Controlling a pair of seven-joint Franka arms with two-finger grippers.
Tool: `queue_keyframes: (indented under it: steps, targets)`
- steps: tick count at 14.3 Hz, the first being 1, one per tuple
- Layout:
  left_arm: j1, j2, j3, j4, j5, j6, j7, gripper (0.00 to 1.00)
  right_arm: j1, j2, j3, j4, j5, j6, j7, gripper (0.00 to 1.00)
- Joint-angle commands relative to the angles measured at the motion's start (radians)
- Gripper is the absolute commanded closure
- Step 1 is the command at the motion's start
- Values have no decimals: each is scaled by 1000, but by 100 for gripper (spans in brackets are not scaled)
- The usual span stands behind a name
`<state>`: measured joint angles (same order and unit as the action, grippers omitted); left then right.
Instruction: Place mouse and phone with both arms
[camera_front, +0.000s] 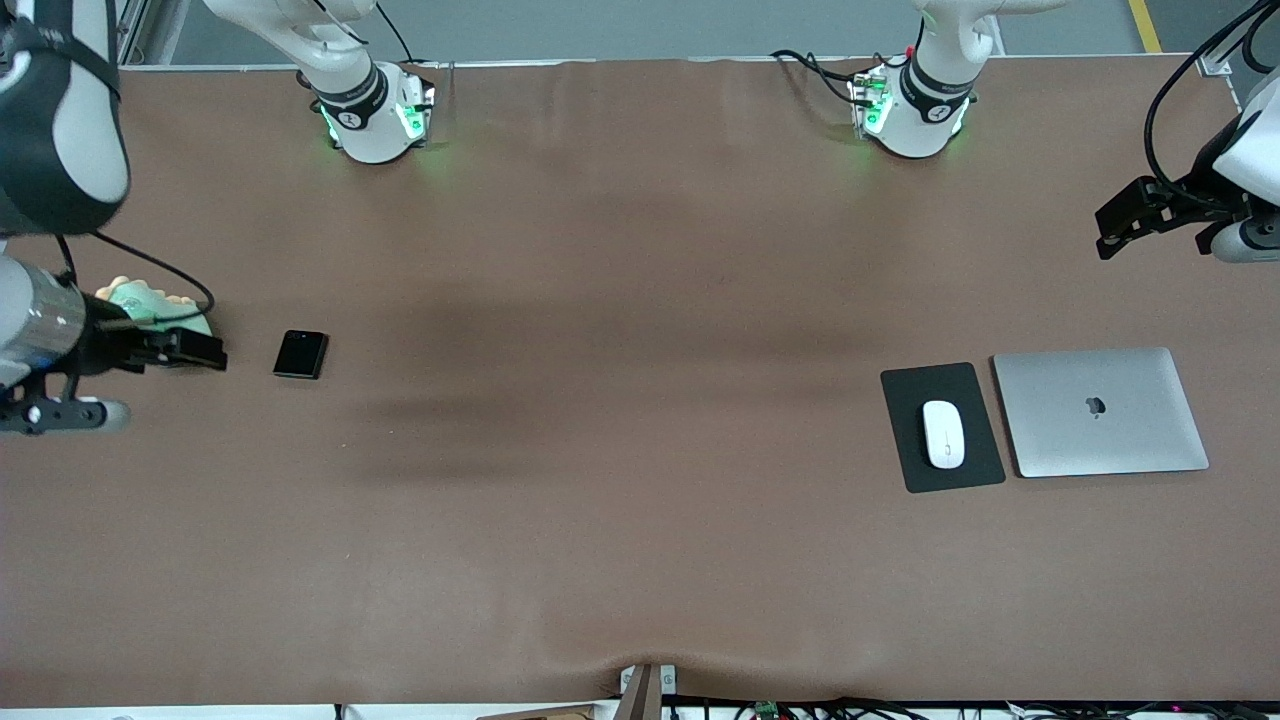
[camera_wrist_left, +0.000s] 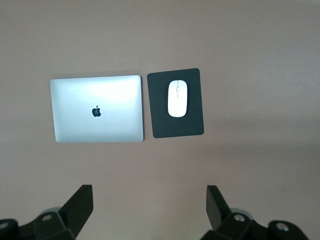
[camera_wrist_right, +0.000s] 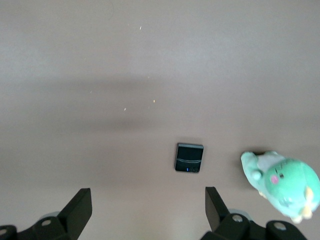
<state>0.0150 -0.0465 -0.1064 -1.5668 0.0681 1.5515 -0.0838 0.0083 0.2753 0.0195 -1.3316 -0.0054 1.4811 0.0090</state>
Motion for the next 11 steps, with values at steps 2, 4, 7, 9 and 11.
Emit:
queue_keyframes:
  steps: [2, 4, 7, 9, 11]
  targets:
    - [5, -19, 4, -1, -21, 2, 22, 0, -1, -128, 0, -34, 4, -71, 23, 0]
    - [5, -18, 4, -1, -21, 2, 22, 0, -2, -213, -3, -85, 15, -107, 13, 0]
    - [5, -18, 4, -4, -21, 2, 21, 0, 1, -297, -1, -161, 16, -110, 13, 0]
    - [5, -18, 4, -2, -21, 1, 22, 0, 5, -329, -1, -207, 16, -96, 11, 0]
    - [5, -18, 4, -1, -21, -1, 24, 0, 7, -359, -1, -245, 15, -90, 9, 0]
